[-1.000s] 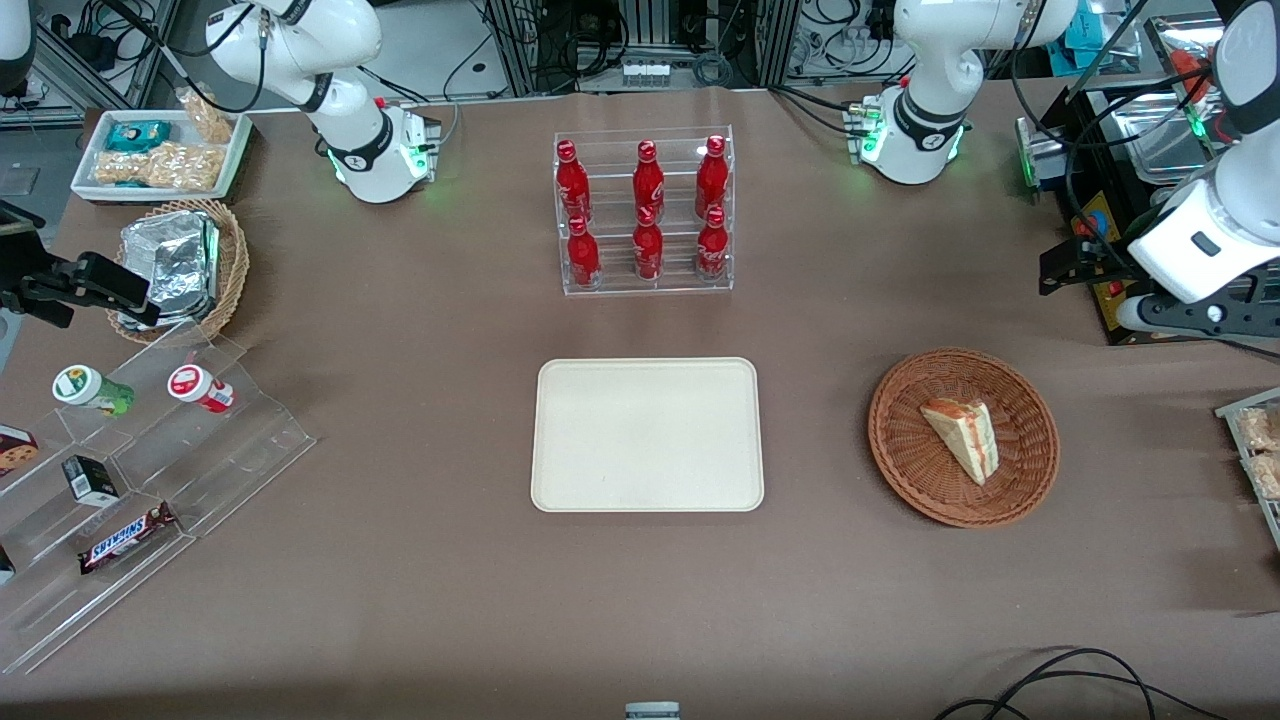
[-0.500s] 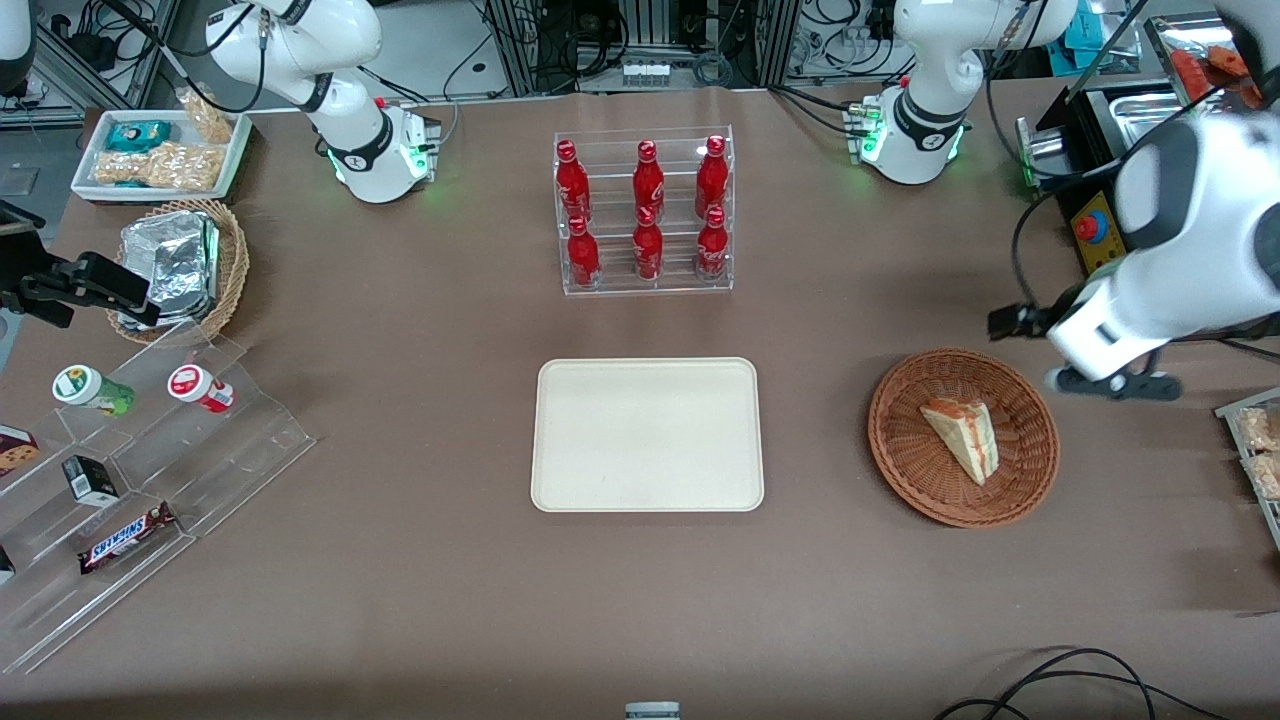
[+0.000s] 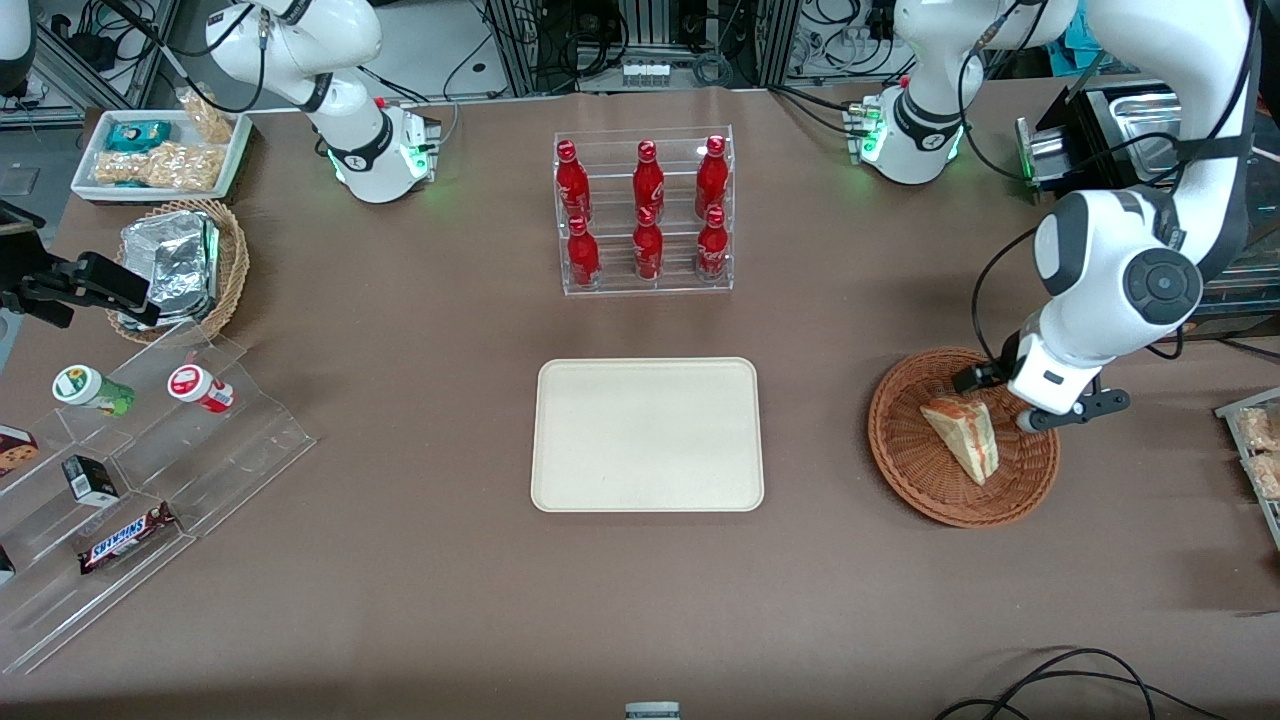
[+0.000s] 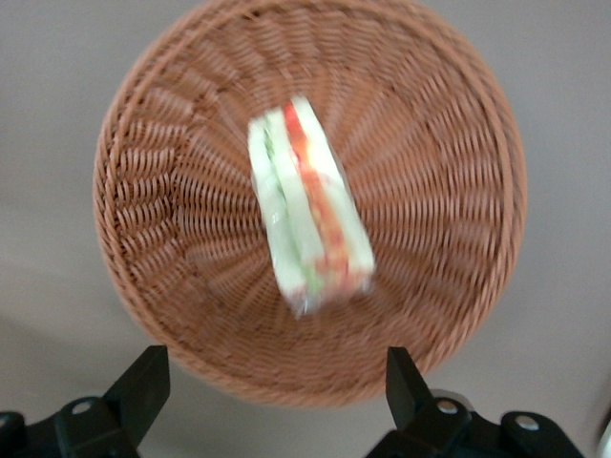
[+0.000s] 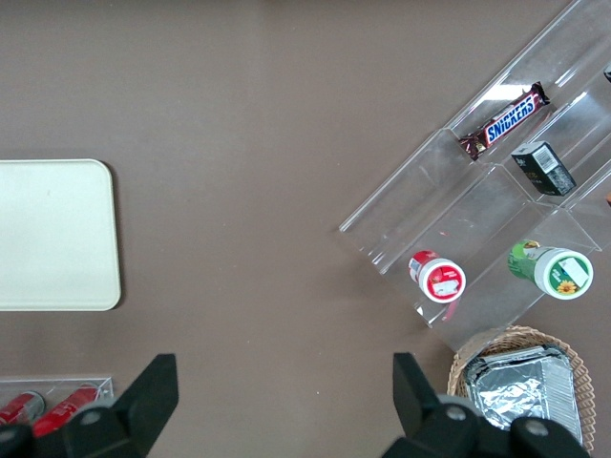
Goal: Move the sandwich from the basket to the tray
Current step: 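Lower the left gripper and grasp the wrapped sandwich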
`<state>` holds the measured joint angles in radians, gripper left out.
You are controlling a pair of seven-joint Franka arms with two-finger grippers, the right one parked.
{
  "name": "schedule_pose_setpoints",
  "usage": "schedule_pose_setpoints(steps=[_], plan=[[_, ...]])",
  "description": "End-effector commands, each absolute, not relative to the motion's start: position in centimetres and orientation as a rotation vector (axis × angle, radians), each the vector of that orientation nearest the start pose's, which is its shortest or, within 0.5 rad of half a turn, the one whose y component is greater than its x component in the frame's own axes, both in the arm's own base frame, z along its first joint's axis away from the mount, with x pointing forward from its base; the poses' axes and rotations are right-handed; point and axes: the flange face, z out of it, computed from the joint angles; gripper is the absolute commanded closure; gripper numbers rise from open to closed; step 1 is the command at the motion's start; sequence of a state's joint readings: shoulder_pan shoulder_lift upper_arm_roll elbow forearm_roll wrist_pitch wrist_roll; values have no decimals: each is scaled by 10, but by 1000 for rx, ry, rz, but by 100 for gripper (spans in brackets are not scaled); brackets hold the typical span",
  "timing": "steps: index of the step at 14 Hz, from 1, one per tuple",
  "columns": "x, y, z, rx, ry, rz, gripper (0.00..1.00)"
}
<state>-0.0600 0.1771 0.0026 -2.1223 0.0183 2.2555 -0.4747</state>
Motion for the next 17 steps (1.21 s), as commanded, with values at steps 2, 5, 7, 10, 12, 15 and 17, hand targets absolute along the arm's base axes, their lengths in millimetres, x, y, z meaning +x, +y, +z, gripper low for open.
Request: schedule_pose_setpoints(steps=[2,5,7,10,12,15,17], plan=[[582,-34,286,-2945,-1018,1,0],[584,-34,253,-2891,-1104,71,0],[578,-34,241,-2872,-1109,115,53],[583,-34,267,-2862,-1083,157,94],[600,-36,299,-2836,-1077,217,95],[615,-44,348,-2799,-1052,320,95],[611,-73,361,-2805,-988,346,95]])
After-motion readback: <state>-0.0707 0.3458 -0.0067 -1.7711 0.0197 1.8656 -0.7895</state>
